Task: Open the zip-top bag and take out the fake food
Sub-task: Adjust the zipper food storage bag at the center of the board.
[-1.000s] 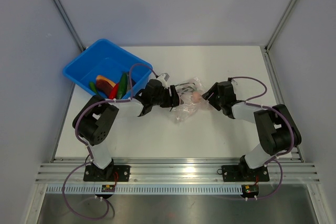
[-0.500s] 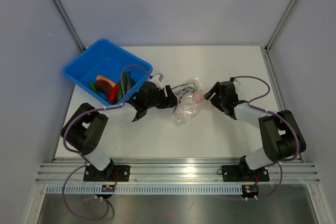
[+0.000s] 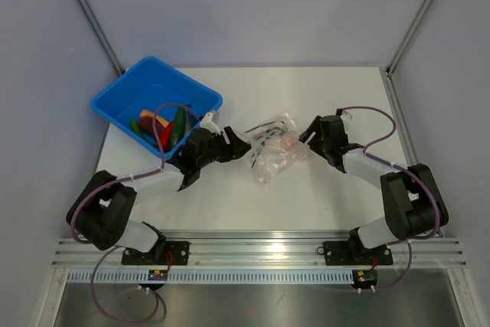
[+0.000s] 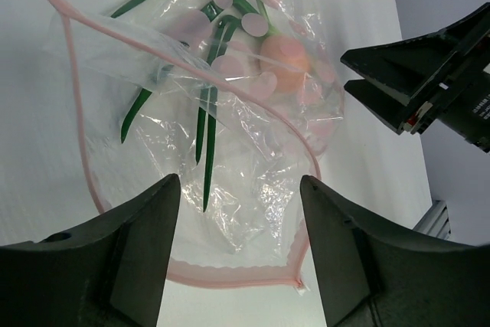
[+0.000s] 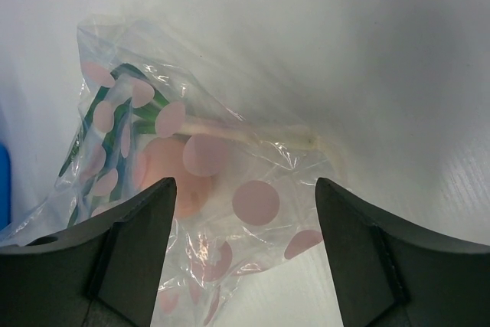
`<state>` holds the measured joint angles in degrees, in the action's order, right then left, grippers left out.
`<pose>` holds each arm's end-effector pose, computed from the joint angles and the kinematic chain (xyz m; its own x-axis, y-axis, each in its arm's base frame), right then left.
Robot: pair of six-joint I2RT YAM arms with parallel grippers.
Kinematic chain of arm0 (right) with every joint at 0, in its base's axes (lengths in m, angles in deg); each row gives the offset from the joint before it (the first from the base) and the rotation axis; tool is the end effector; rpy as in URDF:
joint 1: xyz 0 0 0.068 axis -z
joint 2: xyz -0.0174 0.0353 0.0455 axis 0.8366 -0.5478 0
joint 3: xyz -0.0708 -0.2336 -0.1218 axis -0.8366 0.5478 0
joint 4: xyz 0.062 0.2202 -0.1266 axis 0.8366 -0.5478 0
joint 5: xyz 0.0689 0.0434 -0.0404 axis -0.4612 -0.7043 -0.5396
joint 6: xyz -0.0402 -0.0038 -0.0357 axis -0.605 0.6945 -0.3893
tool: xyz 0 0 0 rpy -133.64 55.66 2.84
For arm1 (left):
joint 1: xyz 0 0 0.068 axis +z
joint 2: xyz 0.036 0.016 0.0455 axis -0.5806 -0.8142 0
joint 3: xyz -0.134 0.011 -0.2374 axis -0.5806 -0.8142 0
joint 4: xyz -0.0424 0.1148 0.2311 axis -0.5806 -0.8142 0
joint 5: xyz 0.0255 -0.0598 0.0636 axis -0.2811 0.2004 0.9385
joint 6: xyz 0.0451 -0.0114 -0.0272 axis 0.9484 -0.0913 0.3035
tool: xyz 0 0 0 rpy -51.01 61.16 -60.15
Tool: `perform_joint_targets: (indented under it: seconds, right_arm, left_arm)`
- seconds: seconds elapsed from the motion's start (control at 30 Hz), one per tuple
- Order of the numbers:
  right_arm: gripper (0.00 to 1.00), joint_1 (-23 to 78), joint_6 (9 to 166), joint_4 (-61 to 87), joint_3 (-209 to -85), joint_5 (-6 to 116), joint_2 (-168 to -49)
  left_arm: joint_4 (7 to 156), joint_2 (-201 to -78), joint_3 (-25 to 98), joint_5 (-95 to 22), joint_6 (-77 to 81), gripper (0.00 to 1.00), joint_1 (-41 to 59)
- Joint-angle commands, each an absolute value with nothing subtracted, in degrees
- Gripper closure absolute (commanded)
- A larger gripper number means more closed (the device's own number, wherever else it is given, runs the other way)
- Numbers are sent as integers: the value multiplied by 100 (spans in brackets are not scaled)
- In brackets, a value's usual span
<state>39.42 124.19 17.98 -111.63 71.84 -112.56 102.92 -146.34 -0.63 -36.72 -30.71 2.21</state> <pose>0.2849 0.0831 0.1759 -0.5673 0.5374 -0.6240 0.2999 0.8405 0.4512 0.2440 -0.1663 0.1924 -0.6966 -0.3641 -0.6182 0.2355 0.6978 -0.6765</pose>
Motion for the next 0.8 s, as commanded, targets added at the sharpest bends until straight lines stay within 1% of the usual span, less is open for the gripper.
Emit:
perform_joint_targets:
  seconds: [0.0, 0.13, 0.2, 0.27, 0.43, 0.77]
  right_arm:
    - [19, 3894, 12316, 1786, -11276, 7326, -10932]
    - [16, 3903, 12395, 1575, -11284, 7476, -10843]
    - [13, 3894, 12491, 1531, -11293, 7458, -10817]
    - [12, 3903, 12588, 1479, -11311, 7476, -10834]
    - [10, 3929, 12826, 1373, -11329, 7160, -10896]
    - [8, 3929, 13204, 1540, -11135, 7045, -10904]
  left_arm:
    - [10843, -14229, -242, -3337, -3177, 33, 236]
    - [10992, -14061, -340, -3337, -3159, 33, 236]
    - [11028, -14052, -340, -3372, -3159, 27, 236]
    - [11054, -14052, -305, -3407, -3098, 25, 236]
    - [11098, -14140, -164, -3451, -2940, 25, 218]
    - [11186, -14905, 416, -3504, -2939, 25, -37]
